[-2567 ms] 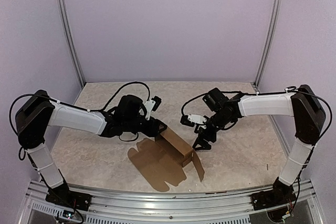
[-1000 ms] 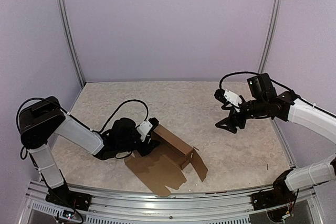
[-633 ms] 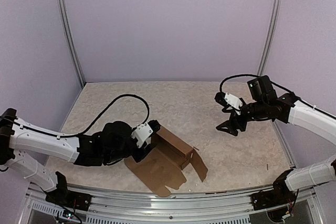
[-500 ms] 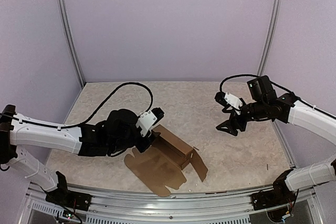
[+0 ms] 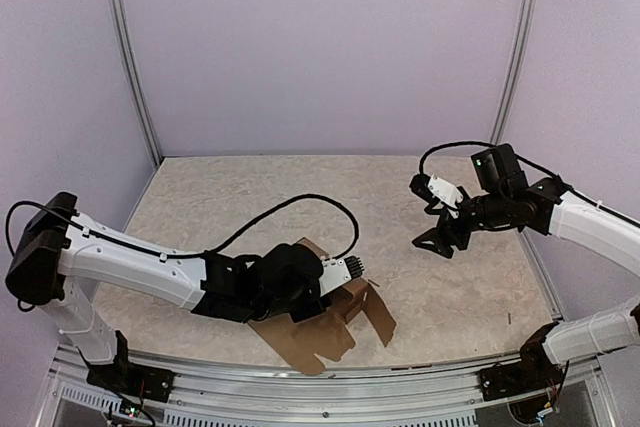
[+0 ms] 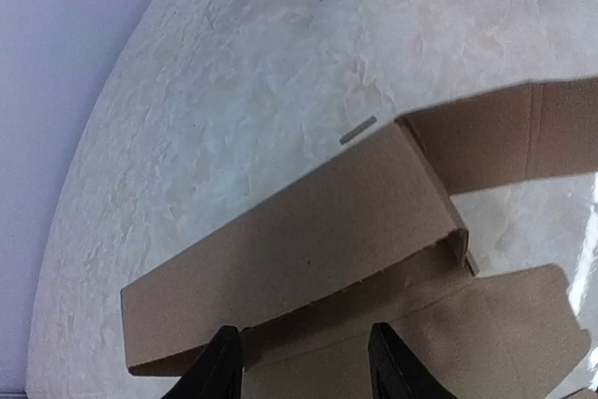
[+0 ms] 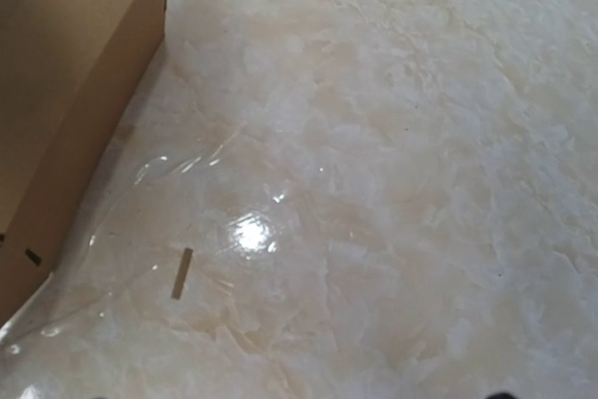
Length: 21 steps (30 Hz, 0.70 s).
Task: Fold the paper box
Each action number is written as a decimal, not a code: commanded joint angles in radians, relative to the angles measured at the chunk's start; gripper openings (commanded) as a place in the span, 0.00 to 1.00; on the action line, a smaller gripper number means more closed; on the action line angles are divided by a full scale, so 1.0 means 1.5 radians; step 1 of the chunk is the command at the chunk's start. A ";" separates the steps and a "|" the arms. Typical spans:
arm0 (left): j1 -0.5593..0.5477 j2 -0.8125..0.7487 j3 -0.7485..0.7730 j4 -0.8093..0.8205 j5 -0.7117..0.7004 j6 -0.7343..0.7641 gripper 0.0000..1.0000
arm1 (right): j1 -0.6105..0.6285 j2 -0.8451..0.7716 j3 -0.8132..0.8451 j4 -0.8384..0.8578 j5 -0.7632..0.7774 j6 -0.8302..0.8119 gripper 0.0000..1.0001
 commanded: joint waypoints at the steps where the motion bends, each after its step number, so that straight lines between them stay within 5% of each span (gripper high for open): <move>1: 0.004 0.015 -0.036 -0.005 -0.057 0.218 0.45 | -0.002 -0.006 0.003 -0.001 0.000 0.010 0.86; 11: 0.014 0.068 -0.053 0.181 -0.094 0.389 0.41 | -0.002 -0.010 -0.007 0.004 0.002 0.011 0.86; 21: 0.042 0.099 -0.058 0.250 -0.090 0.496 0.23 | -0.002 -0.008 -0.004 0.001 0.004 0.015 0.86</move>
